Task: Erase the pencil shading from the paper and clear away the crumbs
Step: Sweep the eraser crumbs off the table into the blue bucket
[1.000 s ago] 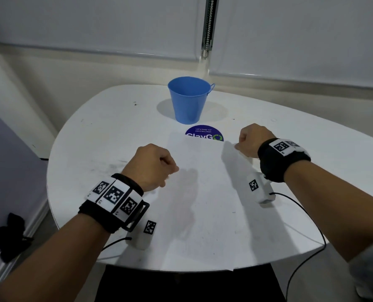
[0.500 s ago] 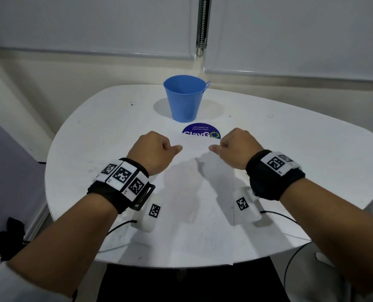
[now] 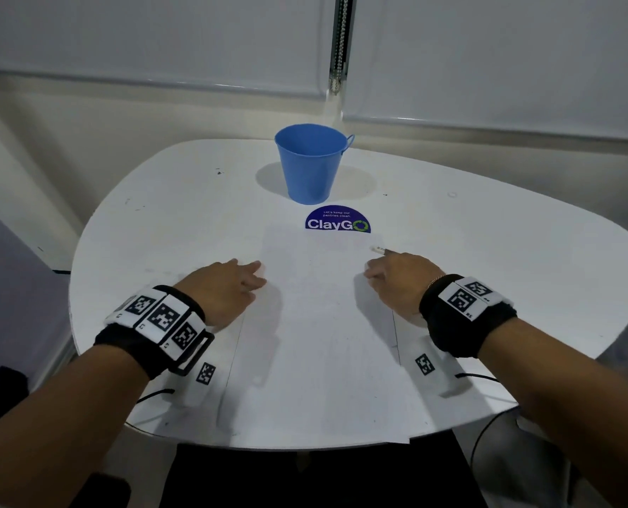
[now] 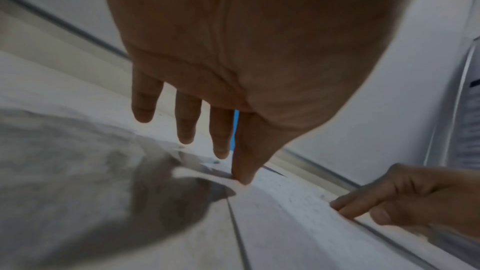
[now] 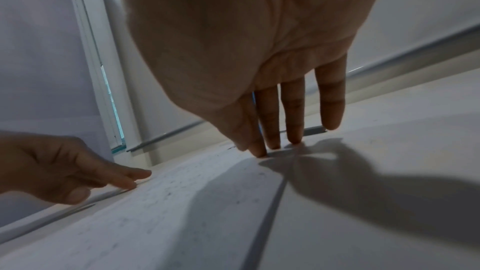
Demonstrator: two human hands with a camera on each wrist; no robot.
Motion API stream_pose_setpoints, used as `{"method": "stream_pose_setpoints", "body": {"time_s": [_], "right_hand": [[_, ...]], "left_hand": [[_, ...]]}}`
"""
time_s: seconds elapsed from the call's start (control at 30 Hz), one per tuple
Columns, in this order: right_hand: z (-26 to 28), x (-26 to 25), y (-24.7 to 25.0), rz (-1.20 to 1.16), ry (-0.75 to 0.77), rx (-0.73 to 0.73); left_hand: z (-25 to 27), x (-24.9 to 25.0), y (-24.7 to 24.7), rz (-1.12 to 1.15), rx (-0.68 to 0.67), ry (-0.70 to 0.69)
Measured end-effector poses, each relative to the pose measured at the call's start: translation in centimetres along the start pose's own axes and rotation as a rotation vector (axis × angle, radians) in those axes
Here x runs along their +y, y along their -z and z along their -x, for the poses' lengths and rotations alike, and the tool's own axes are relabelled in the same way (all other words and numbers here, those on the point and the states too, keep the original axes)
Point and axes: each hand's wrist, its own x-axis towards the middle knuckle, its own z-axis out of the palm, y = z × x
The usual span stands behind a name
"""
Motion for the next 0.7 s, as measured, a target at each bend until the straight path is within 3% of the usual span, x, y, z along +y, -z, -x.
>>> {"method": "stream_pose_setpoints", "body": {"time_s": [0.07, 0.23, 0.37, 0.5, 0.7], "right_hand": [[-0.4, 0.0, -0.1, 0.021, 0.044, -0.035], [-0.7, -1.6, 0.4, 0.022, 0.110, -0.084], [-1.3, -4.7, 0.6, 0.036, 0.029, -0.097], [-0.8, -7.2, -1.1, -0.026, 0.083, -0.246], [-1.7, -7.7, -0.5, -0.102, 0.040, -0.245]], "left_hand": [[0.4, -0.8, -0.3, 0.024, 0.041, -0.001], [1.1, -1.9, -0.5, 0.068, -0.024, 0.036], [1.3, -1.8, 0.0, 0.024, -0.025, 0.043], [1.1, -1.9, 0.4, 0.034, -0.008, 0.020], [0.3, -2.1, 0.7, -0.151, -0.172, -0.017]]}}
